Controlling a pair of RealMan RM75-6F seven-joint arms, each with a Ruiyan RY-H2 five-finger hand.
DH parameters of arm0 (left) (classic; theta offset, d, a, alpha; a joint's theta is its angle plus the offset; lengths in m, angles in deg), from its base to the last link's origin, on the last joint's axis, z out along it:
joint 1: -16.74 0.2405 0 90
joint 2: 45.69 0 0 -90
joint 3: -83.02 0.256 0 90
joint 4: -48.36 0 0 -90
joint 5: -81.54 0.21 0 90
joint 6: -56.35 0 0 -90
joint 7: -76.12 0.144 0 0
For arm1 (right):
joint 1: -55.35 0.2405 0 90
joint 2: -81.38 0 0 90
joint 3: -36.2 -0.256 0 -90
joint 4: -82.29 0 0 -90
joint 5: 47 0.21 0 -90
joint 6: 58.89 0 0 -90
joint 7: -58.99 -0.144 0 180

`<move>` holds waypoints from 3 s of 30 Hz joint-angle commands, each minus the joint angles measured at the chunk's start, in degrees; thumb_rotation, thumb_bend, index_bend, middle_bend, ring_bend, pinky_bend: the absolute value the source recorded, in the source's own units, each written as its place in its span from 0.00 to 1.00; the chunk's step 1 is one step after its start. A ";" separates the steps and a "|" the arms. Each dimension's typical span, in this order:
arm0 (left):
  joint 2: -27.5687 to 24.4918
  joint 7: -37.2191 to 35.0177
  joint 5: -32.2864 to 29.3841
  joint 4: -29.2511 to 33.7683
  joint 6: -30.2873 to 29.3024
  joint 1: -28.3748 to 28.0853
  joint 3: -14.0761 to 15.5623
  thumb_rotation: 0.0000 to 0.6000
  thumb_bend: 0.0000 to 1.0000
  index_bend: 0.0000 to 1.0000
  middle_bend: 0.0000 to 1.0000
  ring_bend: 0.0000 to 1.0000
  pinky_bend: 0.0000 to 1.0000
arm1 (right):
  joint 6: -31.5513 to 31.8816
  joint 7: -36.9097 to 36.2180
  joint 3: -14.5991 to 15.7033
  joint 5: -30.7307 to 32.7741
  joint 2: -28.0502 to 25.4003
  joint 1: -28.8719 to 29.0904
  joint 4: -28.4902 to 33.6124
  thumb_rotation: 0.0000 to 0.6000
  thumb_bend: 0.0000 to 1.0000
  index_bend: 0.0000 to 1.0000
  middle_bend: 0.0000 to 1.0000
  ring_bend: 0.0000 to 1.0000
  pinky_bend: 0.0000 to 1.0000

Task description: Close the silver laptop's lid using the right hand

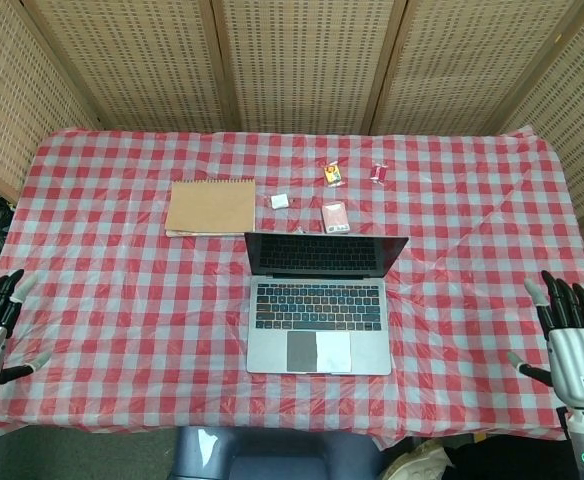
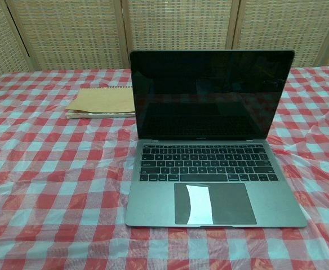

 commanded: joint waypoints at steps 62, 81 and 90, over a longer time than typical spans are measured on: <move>3.65 6.15 -8.22 -1.31 5.66 -3.33 -1.99 1.00 0.00 0.00 0.00 0.00 0.00 | -64.57 -2.91 -6.22 48.62 -12.14 51.87 17.24 1.00 1.00 0.40 0.42 0.31 0.40; 4.23 7.17 -8.43 -1.45 6.08 -3.60 -1.71 1.00 0.00 0.00 0.00 0.00 0.00 | -64.44 2.46 4.16 36.27 -9.18 52.11 19.59 1.00 1.00 0.41 0.43 0.31 0.37; 4.38 7.36 -8.70 -1.54 6.44 -3.75 -1.66 1.00 0.00 0.00 0.00 0.00 0.00 | -61.55 4.67 8.71 30.02 -6.16 49.26 17.73 1.00 1.00 0.41 0.43 0.31 0.37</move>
